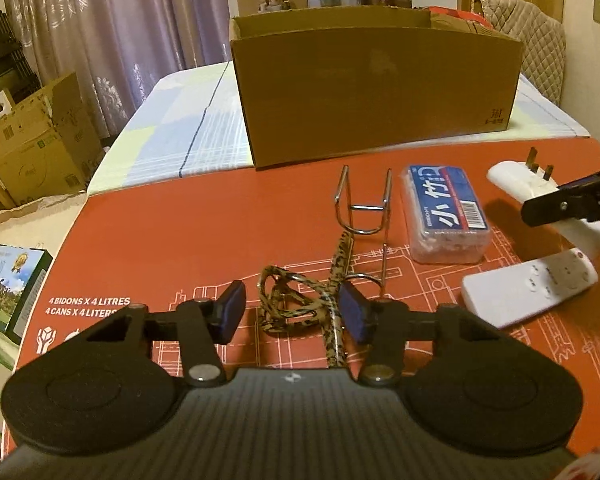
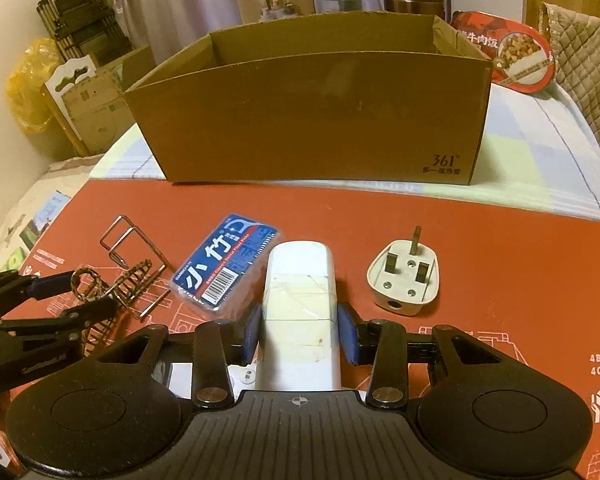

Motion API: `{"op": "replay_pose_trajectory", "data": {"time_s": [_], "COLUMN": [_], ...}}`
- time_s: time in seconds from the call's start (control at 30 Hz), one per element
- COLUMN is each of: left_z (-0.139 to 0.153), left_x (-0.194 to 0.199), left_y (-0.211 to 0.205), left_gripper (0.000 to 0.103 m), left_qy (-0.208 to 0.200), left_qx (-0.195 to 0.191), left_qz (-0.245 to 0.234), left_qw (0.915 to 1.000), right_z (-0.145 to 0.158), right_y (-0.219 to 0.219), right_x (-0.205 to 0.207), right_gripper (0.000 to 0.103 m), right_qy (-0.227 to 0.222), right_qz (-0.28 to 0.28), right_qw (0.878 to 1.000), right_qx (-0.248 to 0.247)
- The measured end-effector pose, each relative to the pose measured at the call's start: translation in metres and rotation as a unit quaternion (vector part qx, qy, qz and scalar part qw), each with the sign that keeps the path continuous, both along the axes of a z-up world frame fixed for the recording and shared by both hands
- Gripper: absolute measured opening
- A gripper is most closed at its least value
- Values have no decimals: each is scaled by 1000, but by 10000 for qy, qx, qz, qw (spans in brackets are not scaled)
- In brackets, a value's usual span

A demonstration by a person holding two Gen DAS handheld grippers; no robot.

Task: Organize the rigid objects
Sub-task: 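Lift the white device with the right gripper while the left gripper grasps the leopard-print cord, then carry the cord with the left gripper while the right gripper carries the white device to the box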

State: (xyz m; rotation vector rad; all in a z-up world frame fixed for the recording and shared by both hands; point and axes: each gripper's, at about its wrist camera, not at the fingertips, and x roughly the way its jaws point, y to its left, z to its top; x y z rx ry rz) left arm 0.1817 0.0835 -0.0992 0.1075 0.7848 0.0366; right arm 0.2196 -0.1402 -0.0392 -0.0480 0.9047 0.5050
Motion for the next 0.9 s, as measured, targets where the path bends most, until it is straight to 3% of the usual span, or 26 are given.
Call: {"op": "replay_pose_trajectory", "data": {"time_s": [0.1, 0.23, 0.53, 0.9], "left_z": [-3, -2, 12, 68], "left_x": [2, 1, -12, -17], "left_y": [-2, -4, 16, 14], "left_gripper": [36, 34, 34, 34], "left_qy": [75, 122, 13, -698], "left_qx": [73, 174, 49, -319], "left_qz": [-59, -86, 371, 472], "left_qw": [9999, 9997, 9993, 9959], "right_z": [0, 0, 8, 43], "right_y": [0, 0, 3, 10], "right_x": [0, -1, -3, -2], "right_gripper": [37, 37, 37, 37], "right_qy": [5, -11, -130, -542], "right_qz": [19, 12, 23, 12], "right_qw": [10000, 10000, 9999, 9977], "right_qx": [-2, 13, 105, 400]}}
